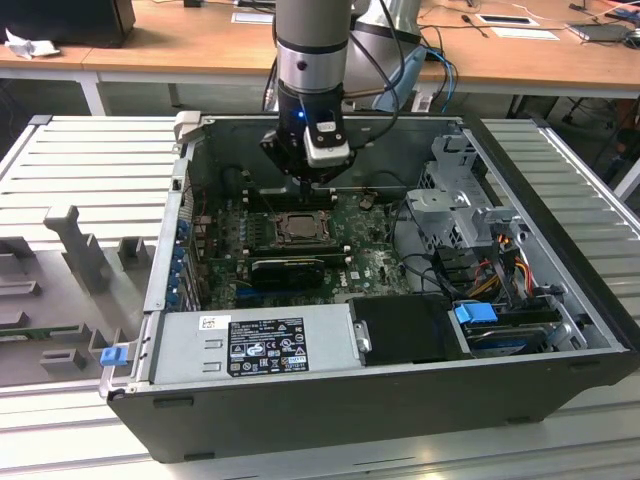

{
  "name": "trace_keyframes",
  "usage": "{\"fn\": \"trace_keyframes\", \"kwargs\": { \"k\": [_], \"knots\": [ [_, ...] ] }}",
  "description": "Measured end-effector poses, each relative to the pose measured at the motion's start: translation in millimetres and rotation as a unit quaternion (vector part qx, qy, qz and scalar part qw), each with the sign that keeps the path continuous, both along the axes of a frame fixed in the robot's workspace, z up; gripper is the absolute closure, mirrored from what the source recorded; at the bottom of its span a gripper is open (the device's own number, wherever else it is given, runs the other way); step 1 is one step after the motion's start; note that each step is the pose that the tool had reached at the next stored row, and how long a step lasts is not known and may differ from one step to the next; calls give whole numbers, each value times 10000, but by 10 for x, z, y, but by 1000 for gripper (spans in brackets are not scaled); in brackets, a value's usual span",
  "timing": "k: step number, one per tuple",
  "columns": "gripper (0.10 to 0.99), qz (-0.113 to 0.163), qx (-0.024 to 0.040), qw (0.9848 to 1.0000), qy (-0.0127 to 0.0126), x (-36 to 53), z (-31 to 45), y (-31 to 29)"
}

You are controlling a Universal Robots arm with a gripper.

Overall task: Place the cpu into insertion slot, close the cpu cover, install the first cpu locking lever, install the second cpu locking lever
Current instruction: 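Install the first cpu locking lever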

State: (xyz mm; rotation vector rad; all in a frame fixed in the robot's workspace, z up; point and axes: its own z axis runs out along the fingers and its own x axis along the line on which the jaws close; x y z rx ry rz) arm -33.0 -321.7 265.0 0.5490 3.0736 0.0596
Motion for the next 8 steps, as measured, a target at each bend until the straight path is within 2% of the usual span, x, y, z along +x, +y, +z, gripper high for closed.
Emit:
{"fn": "trace_keyframes", "kwargs": {
  "k": [4,8],
  "knots": [
    [980,395,0,9992,0,1,-6,0],
    [980,796,0,9968,0,1,-9,0]
  ]
}}
